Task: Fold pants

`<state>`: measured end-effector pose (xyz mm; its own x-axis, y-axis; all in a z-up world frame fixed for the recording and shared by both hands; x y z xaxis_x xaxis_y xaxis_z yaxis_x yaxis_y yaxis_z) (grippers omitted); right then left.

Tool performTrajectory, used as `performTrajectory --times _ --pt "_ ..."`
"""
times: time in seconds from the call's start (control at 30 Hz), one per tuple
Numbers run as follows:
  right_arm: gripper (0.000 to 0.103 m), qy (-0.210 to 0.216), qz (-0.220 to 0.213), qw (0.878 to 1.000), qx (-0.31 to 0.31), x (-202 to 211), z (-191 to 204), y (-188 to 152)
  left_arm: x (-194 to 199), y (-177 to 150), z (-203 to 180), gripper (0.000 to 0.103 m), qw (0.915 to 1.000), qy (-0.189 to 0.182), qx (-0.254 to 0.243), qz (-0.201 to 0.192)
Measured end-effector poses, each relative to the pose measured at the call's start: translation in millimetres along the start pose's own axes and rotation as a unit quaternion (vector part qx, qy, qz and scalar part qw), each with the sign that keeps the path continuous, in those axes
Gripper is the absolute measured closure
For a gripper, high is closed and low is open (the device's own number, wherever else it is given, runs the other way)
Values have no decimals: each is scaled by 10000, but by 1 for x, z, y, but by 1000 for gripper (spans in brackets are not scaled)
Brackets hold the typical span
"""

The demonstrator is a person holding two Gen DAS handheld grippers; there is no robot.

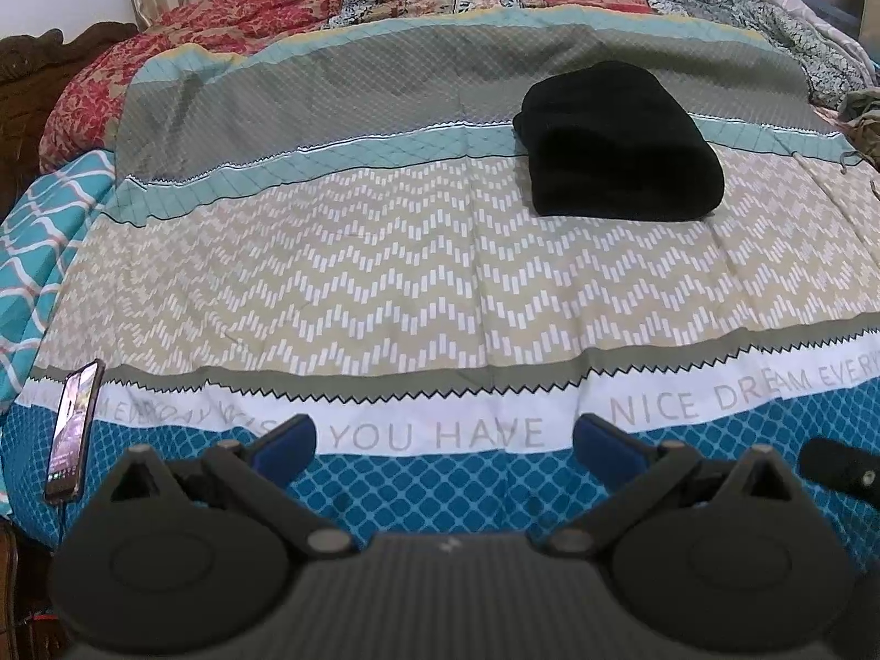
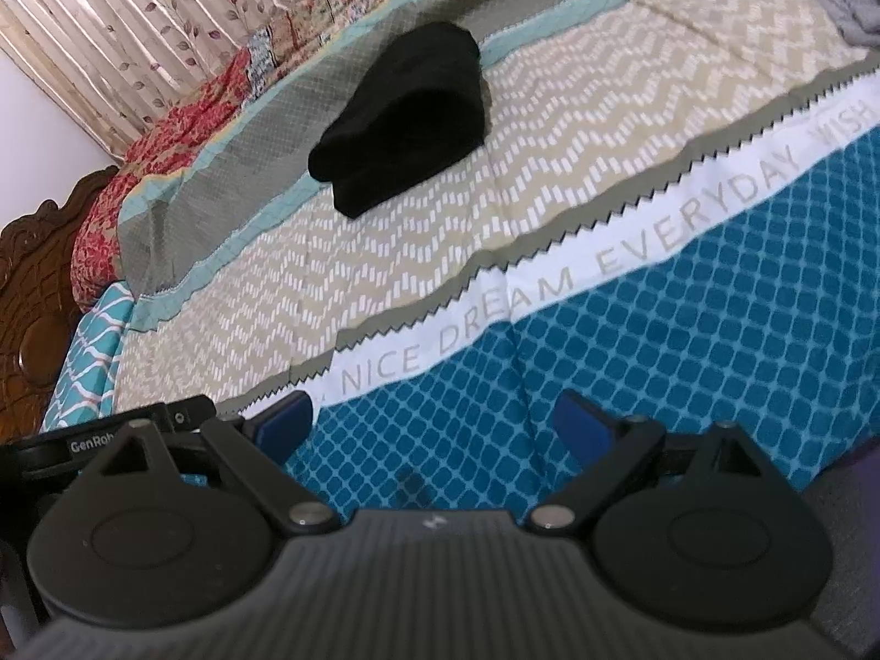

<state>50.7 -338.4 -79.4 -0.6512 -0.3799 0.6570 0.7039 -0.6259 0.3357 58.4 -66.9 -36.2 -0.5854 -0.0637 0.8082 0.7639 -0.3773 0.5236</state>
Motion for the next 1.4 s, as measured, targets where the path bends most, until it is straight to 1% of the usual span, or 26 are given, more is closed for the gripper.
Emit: performTrajectory --times 0.23,0.73,1.17,1.4 --pt "7 72 -267 9996 26 8 1 9 5 3 1 0 9998 101 -86 -154" --pt "7 115 -317 9994 65 9 6 10 10 4 1 0 9995 133 -158 -255" --pt "7 163 -635 9962 577 21 28 12 13 6 -1 0 9994 51 -100 -326" --pt "7 189 -694 9948 718 23 37 12 14 5 0 0 9994 3 -33 -333"
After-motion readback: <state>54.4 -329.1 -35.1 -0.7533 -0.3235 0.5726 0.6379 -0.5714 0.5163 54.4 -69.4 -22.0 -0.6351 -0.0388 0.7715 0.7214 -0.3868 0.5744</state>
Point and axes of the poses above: each gripper's, at about its wrist camera, not at the fingertips, and x roughly against the way its jaws point, z to its left, y to its top, the point moved 10 cm from there along -x, roughly the way its jaws point, and after that the axes turned 12 degrees about -x, right-handed, at the moved point
